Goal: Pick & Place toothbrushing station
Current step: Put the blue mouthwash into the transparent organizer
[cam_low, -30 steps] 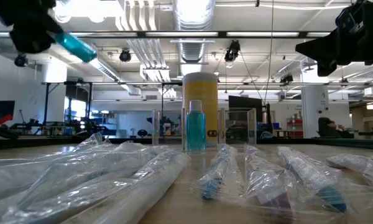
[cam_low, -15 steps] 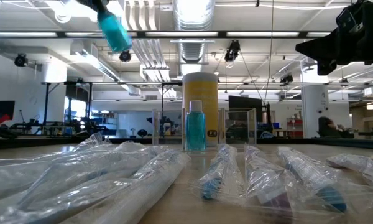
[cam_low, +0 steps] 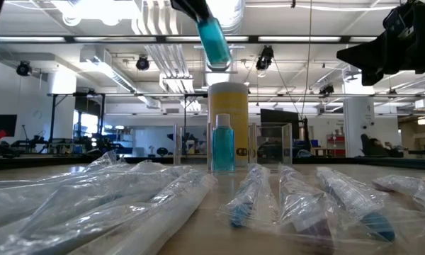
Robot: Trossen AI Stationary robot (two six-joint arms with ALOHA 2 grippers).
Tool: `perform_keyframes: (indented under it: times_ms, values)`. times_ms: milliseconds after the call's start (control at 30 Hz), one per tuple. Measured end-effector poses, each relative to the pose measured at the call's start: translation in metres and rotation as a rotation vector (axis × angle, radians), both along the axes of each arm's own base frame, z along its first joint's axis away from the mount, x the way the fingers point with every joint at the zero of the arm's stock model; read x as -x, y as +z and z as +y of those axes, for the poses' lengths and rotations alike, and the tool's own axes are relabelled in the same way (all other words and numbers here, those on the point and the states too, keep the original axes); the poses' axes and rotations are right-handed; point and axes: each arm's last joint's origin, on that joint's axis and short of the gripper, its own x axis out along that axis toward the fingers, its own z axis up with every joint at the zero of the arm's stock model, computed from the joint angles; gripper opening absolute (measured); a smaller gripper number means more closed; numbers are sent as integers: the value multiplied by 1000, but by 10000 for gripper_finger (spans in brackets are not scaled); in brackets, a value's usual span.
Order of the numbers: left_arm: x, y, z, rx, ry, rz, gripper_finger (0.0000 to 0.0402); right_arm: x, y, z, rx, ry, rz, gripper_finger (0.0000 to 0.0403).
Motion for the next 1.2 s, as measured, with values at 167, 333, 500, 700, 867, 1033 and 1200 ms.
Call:
perform_keyframes:
  times_ms: [167, 333, 500, 700, 867, 1033, 1200]
  values:
    - [-28, -17, 7, 14, 24, 72, 97, 0, 0, 0, 0, 0, 0, 8]
    - [-46, -36, 8, 39, 10, 140, 97, 0, 0, 0, 22, 0, 7, 8]
    - [-52, -43, 9, 62, -11, 153, 97, 0, 0, 0, 24, 1, 8, 8]
    - [-57, -52, 15, 44, -3, 179, 97, 0, 0, 0, 22, 0, 7, 8]
    - [-59, -56, 20, 26, 15, 189, 97, 0, 0, 0, 22, 0, 7, 8]
    - [-60, -56, 24, 19, 24, 185, 97, 0, 0, 0, 22, 0, 7, 8]
    - [-60, -60, 25, 13, 14, 200, 97, 0, 0, 0, 24, 0, 7, 8]
